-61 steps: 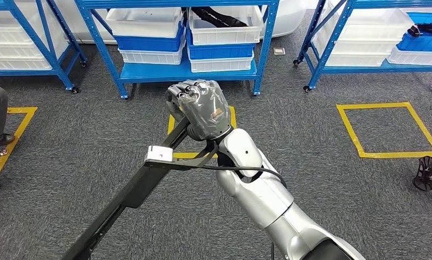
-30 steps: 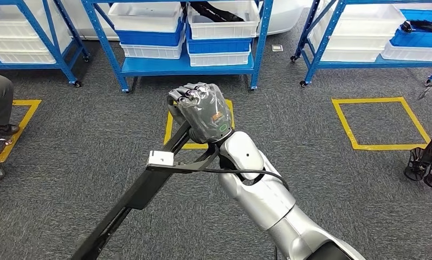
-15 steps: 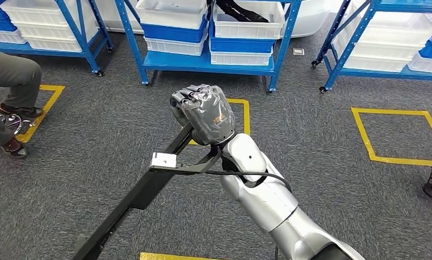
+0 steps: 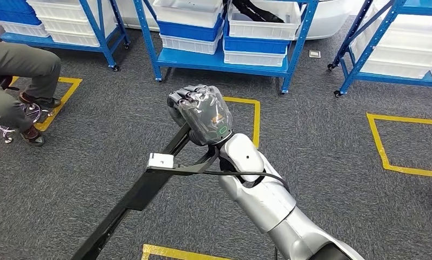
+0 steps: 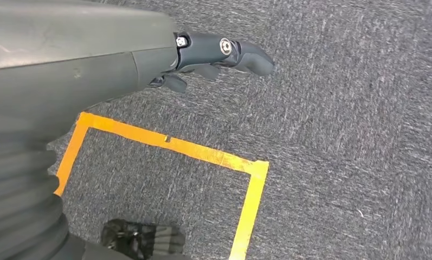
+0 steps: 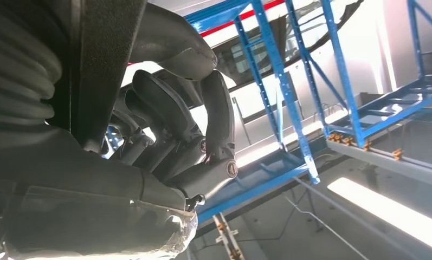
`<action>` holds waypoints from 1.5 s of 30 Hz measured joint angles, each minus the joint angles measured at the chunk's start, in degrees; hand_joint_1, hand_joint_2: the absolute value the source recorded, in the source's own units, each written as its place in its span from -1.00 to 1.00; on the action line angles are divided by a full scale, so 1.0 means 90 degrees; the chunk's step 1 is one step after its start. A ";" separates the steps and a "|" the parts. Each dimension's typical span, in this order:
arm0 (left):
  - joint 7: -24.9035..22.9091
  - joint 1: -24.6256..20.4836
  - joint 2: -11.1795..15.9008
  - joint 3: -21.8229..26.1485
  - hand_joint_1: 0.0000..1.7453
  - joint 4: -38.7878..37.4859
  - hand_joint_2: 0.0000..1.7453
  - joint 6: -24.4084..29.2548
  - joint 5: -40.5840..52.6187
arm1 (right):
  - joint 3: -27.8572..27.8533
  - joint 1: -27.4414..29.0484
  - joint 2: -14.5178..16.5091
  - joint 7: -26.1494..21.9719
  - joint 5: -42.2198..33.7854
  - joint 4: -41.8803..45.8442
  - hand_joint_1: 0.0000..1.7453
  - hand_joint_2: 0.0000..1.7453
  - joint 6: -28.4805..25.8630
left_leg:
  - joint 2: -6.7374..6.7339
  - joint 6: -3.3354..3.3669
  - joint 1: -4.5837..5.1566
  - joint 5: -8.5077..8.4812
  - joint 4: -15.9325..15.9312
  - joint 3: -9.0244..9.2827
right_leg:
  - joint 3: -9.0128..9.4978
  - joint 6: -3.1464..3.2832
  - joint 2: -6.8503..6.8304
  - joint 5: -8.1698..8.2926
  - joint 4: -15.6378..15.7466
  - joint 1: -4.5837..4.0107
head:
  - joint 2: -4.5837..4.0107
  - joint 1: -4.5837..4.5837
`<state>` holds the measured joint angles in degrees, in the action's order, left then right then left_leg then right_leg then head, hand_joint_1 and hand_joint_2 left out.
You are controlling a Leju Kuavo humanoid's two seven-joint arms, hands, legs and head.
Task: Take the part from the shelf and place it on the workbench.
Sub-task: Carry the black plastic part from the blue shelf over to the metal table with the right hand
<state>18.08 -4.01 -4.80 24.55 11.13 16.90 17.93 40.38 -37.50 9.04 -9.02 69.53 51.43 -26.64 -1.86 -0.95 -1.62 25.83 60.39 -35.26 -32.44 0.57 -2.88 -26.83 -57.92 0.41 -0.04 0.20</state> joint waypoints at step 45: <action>-0.2909 0.0069 0.0058 0.0011 -1.00 -0.0058 1.00 -0.1166 0.0686 | 0.0112 0.0008 0.0212 0.0140 0.0163 0.0175 1.00 1.00 0.0159 | 0.0537 0.0257 0.0069 -0.0237 -0.0308 -0.0033 | -0.0223 -0.0219 0.0395 -0.0243 -0.0513 -0.0006 | 0.0000 0.0024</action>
<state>-8.11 -3.39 -4.27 24.64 10.60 6.40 24.11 41.39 -37.43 10.95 -7.76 71.00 53.00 -25.22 2.98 1.36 -1.00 23.70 57.62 -35.56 -34.45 -1.40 0.67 -29.01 -62.54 0.36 -0.04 0.42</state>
